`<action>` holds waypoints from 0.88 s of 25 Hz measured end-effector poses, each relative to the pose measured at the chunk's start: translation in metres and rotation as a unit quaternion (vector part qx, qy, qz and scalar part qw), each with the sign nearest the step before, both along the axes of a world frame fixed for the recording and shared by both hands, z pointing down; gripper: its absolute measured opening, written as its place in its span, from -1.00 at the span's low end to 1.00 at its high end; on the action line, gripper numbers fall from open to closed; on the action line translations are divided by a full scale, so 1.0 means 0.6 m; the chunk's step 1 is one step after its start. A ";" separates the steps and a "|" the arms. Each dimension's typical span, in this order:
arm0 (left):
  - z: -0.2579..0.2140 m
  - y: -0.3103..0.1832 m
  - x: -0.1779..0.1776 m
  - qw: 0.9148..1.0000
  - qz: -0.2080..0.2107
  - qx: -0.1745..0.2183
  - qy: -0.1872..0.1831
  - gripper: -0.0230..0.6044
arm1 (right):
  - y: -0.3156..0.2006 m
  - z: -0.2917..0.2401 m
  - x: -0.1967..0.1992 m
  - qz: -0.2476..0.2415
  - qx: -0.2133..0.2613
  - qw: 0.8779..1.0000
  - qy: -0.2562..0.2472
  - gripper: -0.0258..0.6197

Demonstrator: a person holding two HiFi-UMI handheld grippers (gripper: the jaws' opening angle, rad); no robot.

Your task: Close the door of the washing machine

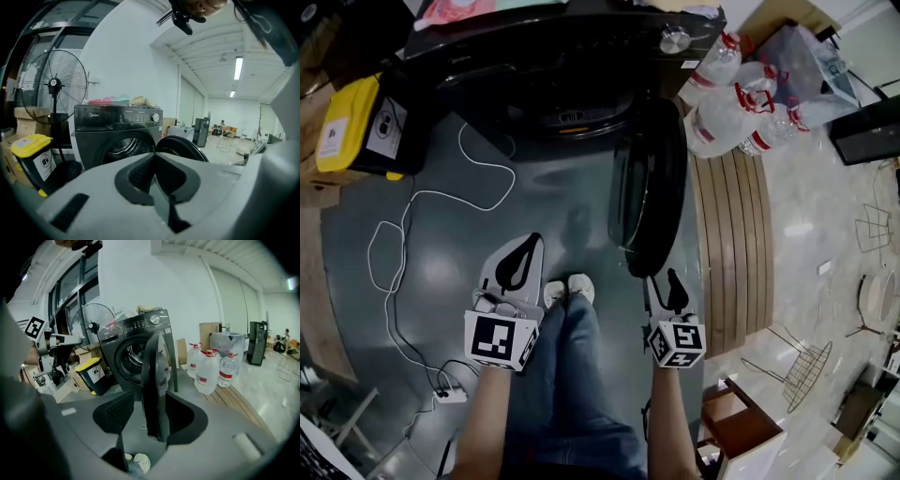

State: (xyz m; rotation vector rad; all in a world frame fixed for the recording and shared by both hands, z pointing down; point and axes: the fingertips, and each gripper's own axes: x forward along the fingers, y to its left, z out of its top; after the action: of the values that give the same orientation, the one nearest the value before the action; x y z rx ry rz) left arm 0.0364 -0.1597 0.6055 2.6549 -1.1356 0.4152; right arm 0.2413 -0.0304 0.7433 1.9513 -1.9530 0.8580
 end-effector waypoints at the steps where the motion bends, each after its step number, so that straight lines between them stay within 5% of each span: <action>1: 0.004 0.001 0.001 1.000 0.000 -0.003 0.002 -0.90 | -0.003 0.011 0.003 -0.002 -0.007 1.000 0.004 -0.26; 11: 0.022 -0.010 0.001 1.000 -0.004 -0.005 0.000 -0.90 | -0.033 0.050 0.019 -0.005 -0.030 0.999 0.020 -0.59; 22: -0.003 -0.038 -0.025 0.999 -0.038 -0.006 -0.006 -0.90 | -0.036 0.055 0.013 0.006 -0.054 0.998 0.026 -0.62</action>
State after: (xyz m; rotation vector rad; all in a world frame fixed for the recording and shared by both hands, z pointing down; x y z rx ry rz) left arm 0.0215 -0.1826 0.6034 2.5931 -1.2284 0.4242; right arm 0.2488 -0.0518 0.7760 1.9059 -1.8284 0.8888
